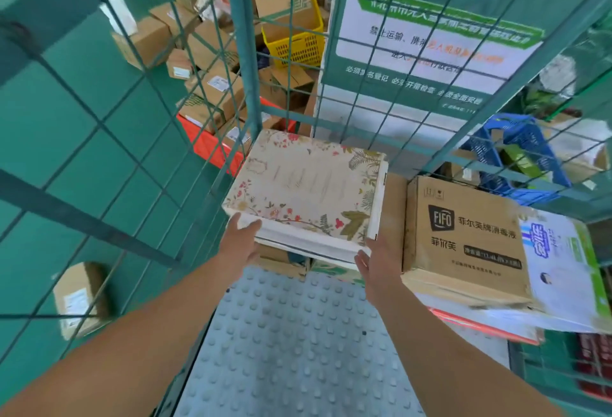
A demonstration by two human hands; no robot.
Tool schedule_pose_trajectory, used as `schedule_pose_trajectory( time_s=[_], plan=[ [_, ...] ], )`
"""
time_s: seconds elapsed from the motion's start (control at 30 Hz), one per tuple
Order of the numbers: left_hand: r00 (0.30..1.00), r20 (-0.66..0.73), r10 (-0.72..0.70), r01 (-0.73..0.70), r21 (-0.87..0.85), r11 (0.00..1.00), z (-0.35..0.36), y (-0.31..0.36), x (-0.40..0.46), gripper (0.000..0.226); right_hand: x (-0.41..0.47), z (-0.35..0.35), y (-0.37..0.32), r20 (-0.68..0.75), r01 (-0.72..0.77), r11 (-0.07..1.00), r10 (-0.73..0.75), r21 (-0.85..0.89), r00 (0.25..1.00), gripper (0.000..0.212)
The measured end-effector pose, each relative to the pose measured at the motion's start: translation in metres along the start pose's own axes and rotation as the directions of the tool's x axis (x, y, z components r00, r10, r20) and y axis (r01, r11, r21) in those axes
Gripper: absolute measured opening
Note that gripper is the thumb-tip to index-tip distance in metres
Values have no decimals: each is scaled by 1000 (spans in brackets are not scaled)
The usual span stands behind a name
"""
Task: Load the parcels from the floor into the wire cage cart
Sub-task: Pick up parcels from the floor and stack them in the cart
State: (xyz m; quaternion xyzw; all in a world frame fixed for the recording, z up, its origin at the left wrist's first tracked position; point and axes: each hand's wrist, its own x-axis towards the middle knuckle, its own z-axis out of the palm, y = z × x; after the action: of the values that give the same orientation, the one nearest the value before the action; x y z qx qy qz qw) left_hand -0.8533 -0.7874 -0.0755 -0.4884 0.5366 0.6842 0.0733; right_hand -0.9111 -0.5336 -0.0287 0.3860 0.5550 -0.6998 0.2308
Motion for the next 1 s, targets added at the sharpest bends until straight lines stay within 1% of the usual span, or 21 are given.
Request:
schedule_pose_trajectory(
  time_s=[0.07, 0.13, 0.2, 0.3, 0.37, 0.43, 0.53, 0.63, 0.7, 0.73, 0.8, 0.9, 1.0],
  plan=[
    [1000, 20, -12, 12, -17, 1000, 1, -11, -21, 65, -13, -6, 9, -1, 5, 1000, -5, -20, 1000, 40],
    [999, 26, -47, 48, -31, 998, 1, -21, -46, 62, -27, -13, 18, 37, -18, 999, 19, -37, 999, 38],
    [999, 18, -46, 47, -58, 997, -2, -32, -75, 56, -46, -20, 23, 71, -41, 996, 47, -83, 996, 34],
    [1000, 14, -27, 28, -72, 997, -7, -55, -122, 51, -81, -34, 28, 122, -71, 990, 86, -123, 989, 21],
    [999, 17, -31, 33, -114, 993, -8, -75, -160, 57, -110, -50, 33, 167, -75, 986, 99, -146, 981, 11],
    [1000, 4, -22, 22, -140, 990, -9, -93, -208, 62, -142, -66, 38, 215, -79, 976, 123, -205, 969, 6],
    [999, -34, -18, 10, -216, 976, -11, -122, -276, 65, -182, -101, 47, 306, -78, 959, 163, -273, 938, 10],
    [994, -112, -10, -26, -314, 949, -10, -154, -344, 58, -219, -142, 57, 371, -28, 911, 195, -412, 908, 23],
    [984, -175, -31, -38, -378, 925, -8, -174, -386, 47, -240, -168, 65, 392, 5, 872, 215, -489, 894, 19],
    [978, -201, -54, -34, -412, 911, -8, -185, -402, 45, -251, -179, 69, 398, 18, 848, 230, -530, 888, 15],
    [964, -246, -99, -26, -461, 887, -8, -212, -431, 51, -269, -202, 81, 402, 35, 796, 267, -604, 876, 9],
    [951, -273, -144, -25, -533, 846, -12, -256, -468, 54, -287, -228, 108, 427, 78, 701, 339, -709, 838, 11],
    [919, -322, -227, -23, -620, 785, -22, -300, -499, 50, -306, -248, 144, 406, 118, 552, 437, -826, 803, 17]
  ],
)
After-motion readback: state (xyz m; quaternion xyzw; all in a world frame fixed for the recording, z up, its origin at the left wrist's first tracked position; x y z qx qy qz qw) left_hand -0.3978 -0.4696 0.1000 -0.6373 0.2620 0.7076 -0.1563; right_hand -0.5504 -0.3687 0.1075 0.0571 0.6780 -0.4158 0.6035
